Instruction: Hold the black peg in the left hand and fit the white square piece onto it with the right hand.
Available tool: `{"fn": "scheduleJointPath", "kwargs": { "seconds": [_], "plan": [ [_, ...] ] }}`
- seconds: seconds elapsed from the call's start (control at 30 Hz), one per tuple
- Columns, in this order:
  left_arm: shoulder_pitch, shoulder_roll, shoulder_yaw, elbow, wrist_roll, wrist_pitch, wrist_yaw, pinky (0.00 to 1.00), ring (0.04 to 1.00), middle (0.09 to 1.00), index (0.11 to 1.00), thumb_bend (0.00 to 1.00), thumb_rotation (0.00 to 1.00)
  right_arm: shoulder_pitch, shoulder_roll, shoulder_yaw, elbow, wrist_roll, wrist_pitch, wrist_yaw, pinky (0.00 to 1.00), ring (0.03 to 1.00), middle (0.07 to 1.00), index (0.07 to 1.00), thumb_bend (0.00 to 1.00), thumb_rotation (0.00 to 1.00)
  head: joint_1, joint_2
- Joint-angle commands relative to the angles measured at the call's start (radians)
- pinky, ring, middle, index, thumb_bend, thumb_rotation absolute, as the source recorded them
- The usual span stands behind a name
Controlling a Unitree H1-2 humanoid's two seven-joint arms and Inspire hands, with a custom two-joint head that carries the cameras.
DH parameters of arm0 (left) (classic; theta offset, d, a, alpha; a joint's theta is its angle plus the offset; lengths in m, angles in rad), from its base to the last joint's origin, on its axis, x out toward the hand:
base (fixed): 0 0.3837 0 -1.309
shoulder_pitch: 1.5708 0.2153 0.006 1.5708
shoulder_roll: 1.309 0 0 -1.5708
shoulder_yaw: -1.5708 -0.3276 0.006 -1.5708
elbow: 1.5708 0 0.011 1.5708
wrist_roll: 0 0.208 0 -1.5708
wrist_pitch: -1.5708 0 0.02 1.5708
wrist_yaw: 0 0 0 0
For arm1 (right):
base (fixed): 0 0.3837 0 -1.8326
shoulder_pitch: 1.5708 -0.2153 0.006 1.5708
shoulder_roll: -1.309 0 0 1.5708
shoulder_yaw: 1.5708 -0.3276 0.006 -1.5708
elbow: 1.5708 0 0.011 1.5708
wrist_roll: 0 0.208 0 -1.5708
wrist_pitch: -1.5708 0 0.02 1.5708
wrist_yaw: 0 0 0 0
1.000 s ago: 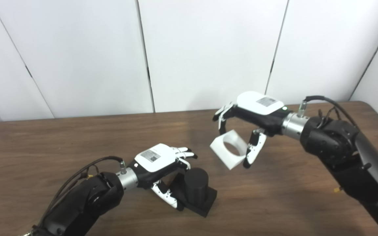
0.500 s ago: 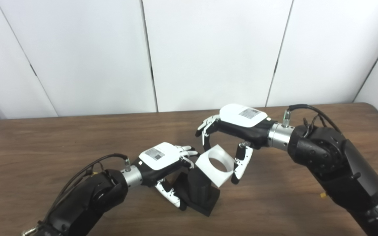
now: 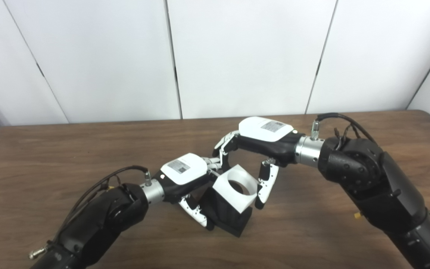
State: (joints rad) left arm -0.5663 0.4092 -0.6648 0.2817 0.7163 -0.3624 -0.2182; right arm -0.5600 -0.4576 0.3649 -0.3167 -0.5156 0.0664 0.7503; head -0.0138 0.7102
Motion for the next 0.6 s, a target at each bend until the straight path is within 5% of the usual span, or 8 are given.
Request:
{"fn": "scheduleJointPath", "kwargs": {
  "seconds": [0.0,0.57],
  "plan": [
    [0.038,-0.013,-0.05,0.037,0.08,0.031,-0.078,0.9,0.962,0.925,0.491,0.52,0.08,-0.041,-0.001,-0.013,-0.012,0.006,-0.016,-0.019,0.7,0.832,0.785,0.478,0.52,0.14,0.001,0.002],
    [0.04,-0.016,-0.052,0.018,0.092,0.033,-0.079,0.89,0.967,0.935,0.492,0.52,0.08,-0.023,0.021,0.015,0.031,-0.001,-0.042,-0.045,0.69,0.821,0.784,0.479,0.52,0.13,0.01,0.006]
  ]
}}
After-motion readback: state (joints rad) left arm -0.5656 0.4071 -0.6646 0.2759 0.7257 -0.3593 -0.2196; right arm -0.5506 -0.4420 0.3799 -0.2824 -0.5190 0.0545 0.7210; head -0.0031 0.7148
